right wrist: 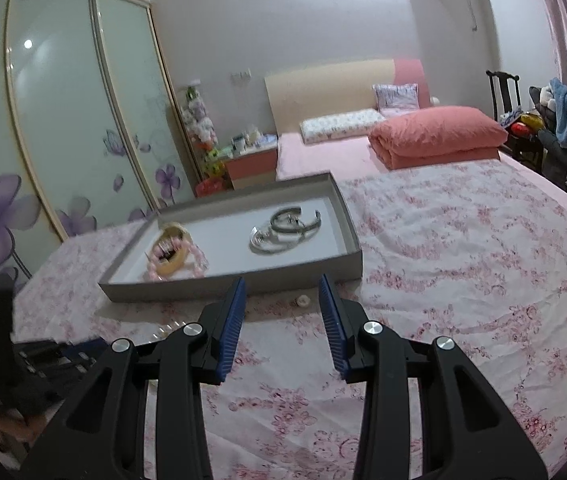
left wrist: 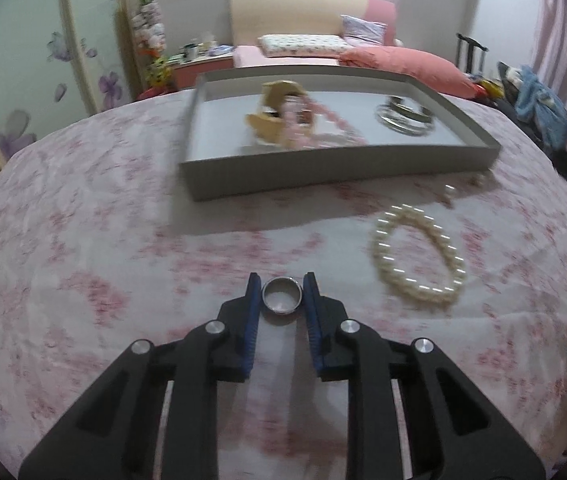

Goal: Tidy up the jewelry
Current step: 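Grasp a pearl stud earring with the right gripper while the left gripper holds the ring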

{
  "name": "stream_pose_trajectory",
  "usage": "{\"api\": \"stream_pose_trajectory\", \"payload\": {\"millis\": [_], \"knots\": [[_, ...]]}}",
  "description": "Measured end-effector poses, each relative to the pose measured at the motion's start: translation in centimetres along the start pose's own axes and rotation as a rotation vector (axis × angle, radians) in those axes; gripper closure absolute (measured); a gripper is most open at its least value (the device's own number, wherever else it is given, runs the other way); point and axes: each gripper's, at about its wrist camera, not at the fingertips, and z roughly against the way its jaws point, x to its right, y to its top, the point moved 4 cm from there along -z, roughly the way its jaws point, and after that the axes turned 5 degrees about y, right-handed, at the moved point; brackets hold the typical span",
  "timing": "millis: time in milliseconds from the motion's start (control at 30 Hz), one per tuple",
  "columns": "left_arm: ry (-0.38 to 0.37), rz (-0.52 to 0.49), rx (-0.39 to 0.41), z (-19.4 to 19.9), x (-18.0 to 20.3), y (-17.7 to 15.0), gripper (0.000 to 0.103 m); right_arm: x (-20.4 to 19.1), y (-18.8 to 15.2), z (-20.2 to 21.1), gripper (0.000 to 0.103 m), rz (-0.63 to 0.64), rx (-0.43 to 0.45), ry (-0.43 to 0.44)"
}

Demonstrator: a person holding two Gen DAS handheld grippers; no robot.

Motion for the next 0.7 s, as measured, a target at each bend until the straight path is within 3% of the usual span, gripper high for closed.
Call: {"api": "stream_pose_trajectory", "payload": {"millis": [167,400,567,700], "knots": [[0.006,0.067,-0.003,-0.2,-2.2,0.3,0.081,0.4,-1.0,-3.0,0.064,0.024,-0.135,-0.045],[0.004,0.068,-0.003,-0.1,-2.4,0.3,0.081,0.9,-2.1,-7.2,0.064,0.026,-0.303,-0.088],[0.0,0.071,-0.003,-0.1,-2.3,0.3,0.081,0.8,-1.6,-8.7,0.067,0.05,-0.325,-0.121],[-0.004,0.075,-0.003,-0.1,-2.3,0.3,0.081,0.6,-1.1,-9.6,0.075,0.063,-0.327,-0.141]]}}
